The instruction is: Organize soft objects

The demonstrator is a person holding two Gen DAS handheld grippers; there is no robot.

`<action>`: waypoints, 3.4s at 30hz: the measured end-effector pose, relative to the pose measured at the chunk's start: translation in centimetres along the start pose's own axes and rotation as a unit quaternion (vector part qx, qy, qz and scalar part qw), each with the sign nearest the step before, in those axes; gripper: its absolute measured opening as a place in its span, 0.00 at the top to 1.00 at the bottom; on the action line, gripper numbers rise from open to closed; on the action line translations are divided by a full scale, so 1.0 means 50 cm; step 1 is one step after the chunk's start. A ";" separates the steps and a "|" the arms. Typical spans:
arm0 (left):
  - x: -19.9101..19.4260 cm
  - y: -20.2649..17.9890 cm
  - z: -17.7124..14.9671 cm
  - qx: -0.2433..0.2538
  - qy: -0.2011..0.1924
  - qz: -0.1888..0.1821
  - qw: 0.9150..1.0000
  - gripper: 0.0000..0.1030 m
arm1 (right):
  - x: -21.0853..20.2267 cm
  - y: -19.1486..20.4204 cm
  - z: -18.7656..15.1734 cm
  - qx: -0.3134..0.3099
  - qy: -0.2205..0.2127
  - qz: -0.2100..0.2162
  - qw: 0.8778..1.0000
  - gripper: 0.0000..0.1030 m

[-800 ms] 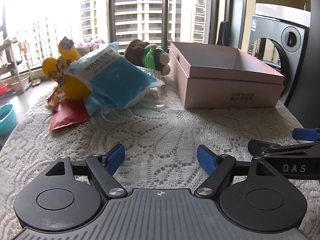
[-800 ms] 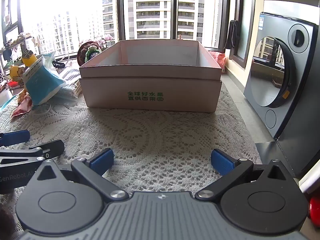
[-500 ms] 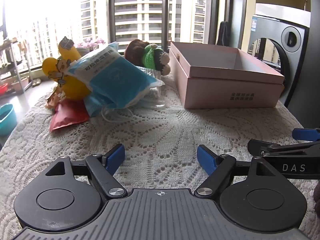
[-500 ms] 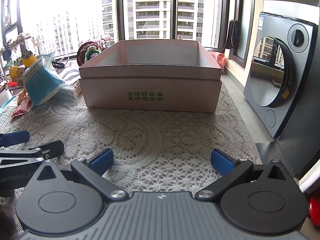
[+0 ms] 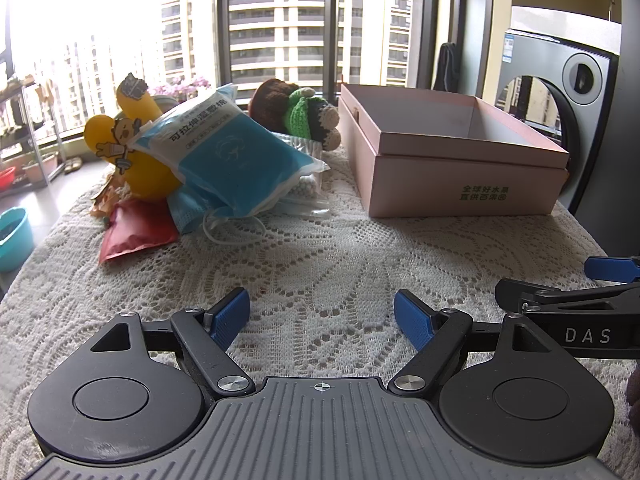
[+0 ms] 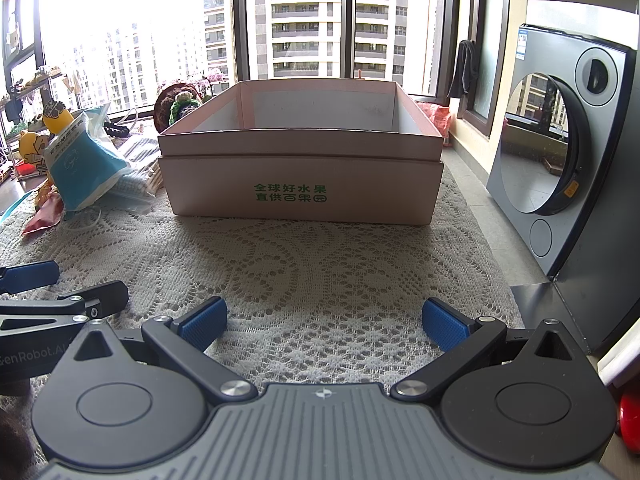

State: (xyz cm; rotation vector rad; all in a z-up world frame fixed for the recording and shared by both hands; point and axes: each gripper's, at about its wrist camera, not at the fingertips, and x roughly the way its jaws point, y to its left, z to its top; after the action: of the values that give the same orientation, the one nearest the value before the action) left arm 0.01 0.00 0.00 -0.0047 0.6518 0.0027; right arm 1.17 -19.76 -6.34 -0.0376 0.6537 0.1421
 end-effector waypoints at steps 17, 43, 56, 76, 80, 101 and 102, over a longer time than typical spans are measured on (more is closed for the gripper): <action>0.000 0.000 0.000 0.000 0.000 0.000 1.000 0.18 | 0.000 -0.001 0.000 0.000 0.000 0.000 1.000 0.00; 0.000 0.000 0.000 0.000 0.000 0.000 1.000 0.18 | 0.000 0.000 0.000 0.000 0.000 0.000 1.000 0.00; 0.000 0.000 0.000 0.000 0.000 0.000 1.000 0.18 | 0.000 0.000 0.000 0.000 0.000 0.000 1.000 0.00; -0.005 0.011 -0.001 -0.009 -0.006 -0.028 1.000 0.19 | 0.000 -0.002 0.003 -0.003 0.004 0.004 1.000 0.00; -0.025 0.047 0.001 -0.028 -0.010 -0.069 0.997 0.21 | 0.010 -0.007 0.037 -0.021 0.060 0.028 0.998 0.00; -0.071 0.422 0.125 -0.132 -0.075 -0.039 0.988 0.22 | 0.085 0.362 0.199 -0.243 -0.073 0.167 0.953 0.21; -0.069 0.420 0.130 -0.124 -0.079 -0.041 0.988 0.22 | 0.097 0.378 0.196 -0.258 -0.071 0.162 0.950 0.51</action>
State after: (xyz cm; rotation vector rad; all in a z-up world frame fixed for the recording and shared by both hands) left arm 1.10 21.03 7.19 -0.2689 0.4881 0.0051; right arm 8.17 0.32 -1.34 -0.4223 0.4595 0.6271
